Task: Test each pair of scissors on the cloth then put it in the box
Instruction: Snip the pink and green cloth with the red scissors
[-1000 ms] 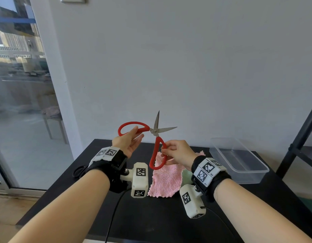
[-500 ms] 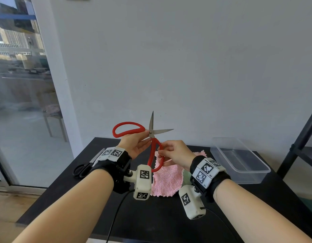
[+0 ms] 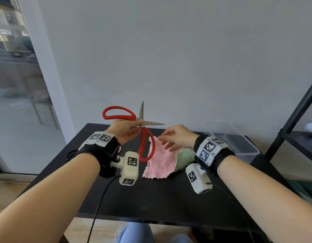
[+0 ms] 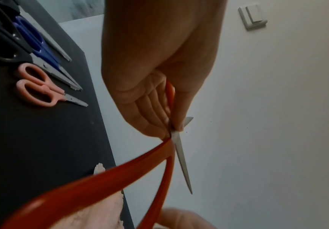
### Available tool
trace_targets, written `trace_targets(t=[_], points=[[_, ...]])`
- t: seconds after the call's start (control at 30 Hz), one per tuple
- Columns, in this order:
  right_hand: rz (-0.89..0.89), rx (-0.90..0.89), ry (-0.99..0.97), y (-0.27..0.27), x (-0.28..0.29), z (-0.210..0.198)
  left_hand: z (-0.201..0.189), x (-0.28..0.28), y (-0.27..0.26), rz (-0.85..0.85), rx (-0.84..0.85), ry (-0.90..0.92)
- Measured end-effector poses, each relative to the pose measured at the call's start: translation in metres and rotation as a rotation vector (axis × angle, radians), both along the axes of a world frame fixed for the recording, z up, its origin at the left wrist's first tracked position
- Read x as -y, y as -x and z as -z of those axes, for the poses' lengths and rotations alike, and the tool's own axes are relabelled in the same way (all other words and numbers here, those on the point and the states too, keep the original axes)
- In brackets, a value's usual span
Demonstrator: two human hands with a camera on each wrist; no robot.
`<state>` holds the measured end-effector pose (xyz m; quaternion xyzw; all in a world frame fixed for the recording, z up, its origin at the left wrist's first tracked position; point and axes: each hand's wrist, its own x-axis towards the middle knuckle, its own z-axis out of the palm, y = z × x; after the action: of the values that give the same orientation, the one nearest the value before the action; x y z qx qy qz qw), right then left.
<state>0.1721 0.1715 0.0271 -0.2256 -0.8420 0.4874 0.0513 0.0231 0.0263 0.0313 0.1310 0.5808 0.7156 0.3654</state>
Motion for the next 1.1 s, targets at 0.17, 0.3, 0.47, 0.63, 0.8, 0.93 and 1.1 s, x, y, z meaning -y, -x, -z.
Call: trace_targets(t=[0.17,0.3,0.47,0.63,0.8,0.93,1.1], points=[[0.021,0.12,-0.217,-0.008,-0.022,0.004,0.0,0.012,0.013,-0.016,-0.072,0.06],[-0.013,0.238,-0.382,-0.01,-0.032,0.014,-0.003,0.019,0.017,-0.046,-0.093,0.086],[-0.008,0.378,-0.552,-0.01,-0.036,0.024,-0.003,0.02,0.015,0.043,-0.105,0.161],[-0.019,0.475,-0.62,-0.011,-0.038,0.026,0.004,0.015,0.008,0.105,-0.119,0.185],[0.045,0.581,-0.616,-0.011,-0.05,0.031,0.01,0.006,0.002,0.163,-0.125,0.205],[0.022,0.611,-0.65,-0.018,-0.053,0.028,0.012,-0.004,-0.005,0.199,-0.136,0.211],[0.036,0.61,-0.64,-0.022,-0.056,0.024,0.013,-0.014,-0.013,0.236,-0.147,0.228]])
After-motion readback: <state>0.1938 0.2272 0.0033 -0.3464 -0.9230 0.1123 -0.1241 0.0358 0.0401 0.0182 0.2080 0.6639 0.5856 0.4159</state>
